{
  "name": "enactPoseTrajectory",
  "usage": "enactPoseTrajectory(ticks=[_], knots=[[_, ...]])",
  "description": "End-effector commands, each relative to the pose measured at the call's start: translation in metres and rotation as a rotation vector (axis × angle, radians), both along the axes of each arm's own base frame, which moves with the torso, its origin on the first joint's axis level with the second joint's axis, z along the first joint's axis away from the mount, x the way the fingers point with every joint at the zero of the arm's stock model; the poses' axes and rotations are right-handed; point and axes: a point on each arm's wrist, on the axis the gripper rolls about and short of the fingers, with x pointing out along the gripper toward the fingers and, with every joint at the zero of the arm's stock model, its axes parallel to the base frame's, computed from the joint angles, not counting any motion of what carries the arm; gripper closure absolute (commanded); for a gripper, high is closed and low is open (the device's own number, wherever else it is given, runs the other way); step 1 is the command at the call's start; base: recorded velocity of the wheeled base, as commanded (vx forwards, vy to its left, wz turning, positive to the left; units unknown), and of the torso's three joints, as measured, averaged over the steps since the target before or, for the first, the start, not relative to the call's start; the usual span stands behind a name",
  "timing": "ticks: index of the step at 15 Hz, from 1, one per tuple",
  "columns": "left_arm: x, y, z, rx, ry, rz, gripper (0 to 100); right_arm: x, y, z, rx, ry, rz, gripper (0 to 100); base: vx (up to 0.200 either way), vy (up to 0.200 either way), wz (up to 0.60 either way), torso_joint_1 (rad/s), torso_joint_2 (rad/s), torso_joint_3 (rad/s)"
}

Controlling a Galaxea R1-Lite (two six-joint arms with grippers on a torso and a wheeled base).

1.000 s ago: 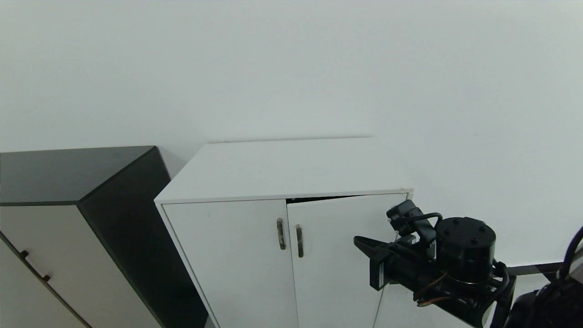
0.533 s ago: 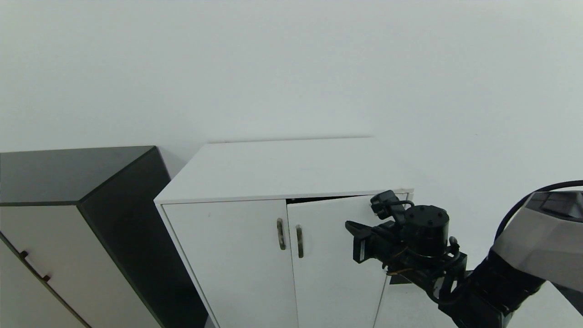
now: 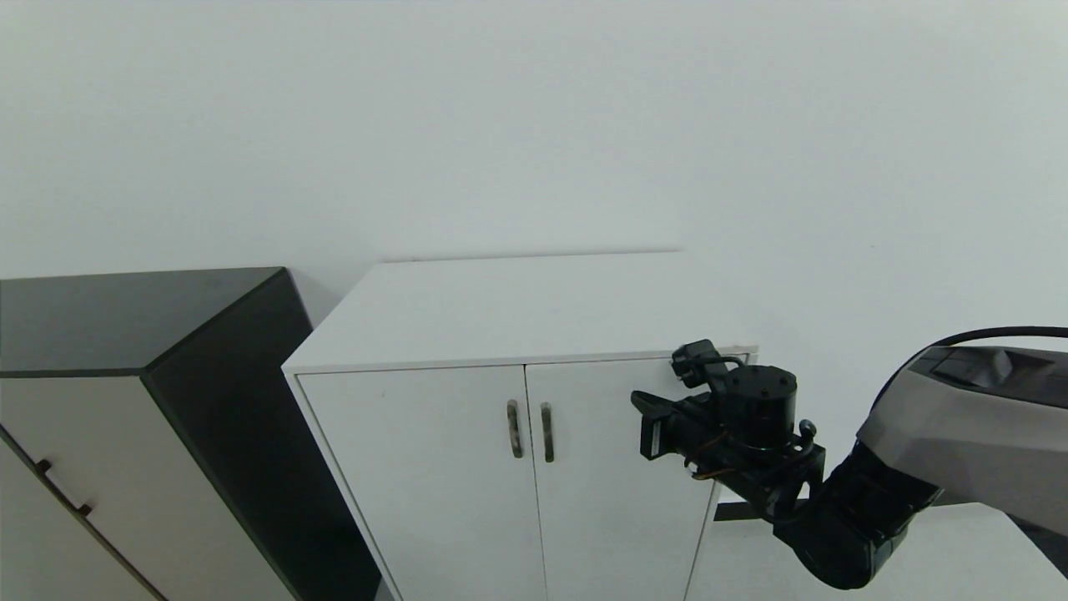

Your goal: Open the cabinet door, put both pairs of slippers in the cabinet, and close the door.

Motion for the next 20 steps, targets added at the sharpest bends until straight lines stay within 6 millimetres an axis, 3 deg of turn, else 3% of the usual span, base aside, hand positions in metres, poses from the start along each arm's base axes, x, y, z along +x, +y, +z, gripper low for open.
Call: enactPoseTrajectory(ticks=[1,7,11,12,13,15,18,20], knots=[[0.000,0.000,0.000,0.000,0.001,0.001,100,0.002,0.001,-0.003,-0.002,0.001,-0.002,100,0.000,0.000,0.00,0.000,0.00,0.000],[0.000,0.000,0.000,-0.002,0.001,0.001,100,0.000,-0.001,0.000,0.000,-0.001,-0.002,100,0.000,0.000,0.00,0.000,0.00,0.000],[0.000,0.000,0.000,-0.003,0.001,0.001,100,-0.043,-0.032,0.036,-0.017,-0.043,-0.061,100,0.000,0.000,0.00,0.000,0.00,0.000],[0.000,0.000,0.000,-0.003,0.001,0.001,100,-0.059,-0.049,0.048,-0.028,-0.059,-0.101,100,0.000,0.000,0.00,0.000,0.00,0.000],[0.000,0.000,0.000,-0.003,0.001,0.001,100,-0.088,-0.083,0.063,-0.065,-0.086,-0.193,100,0.000,0.000,0.00,0.000,0.00,0.000],[0.000,0.000,0.000,-0.003,0.000,0.002,100,-0.124,-0.125,0.075,-0.122,-0.104,-0.361,100,0.000,0.000,0.00,0.000,0.00,0.000],[0.000,0.000,0.000,-0.005,0.000,0.006,100,-0.190,-0.181,0.075,-0.150,-0.078,-0.521,100,0.000,0.000,0.00,0.000,0.00,0.000],[0.000,0.000,0.000,-0.006,-0.001,0.007,100,-0.233,-0.203,0.069,-0.162,-0.059,-0.599,100,0.000,0.000,0.00,0.000,0.00,0.000]])
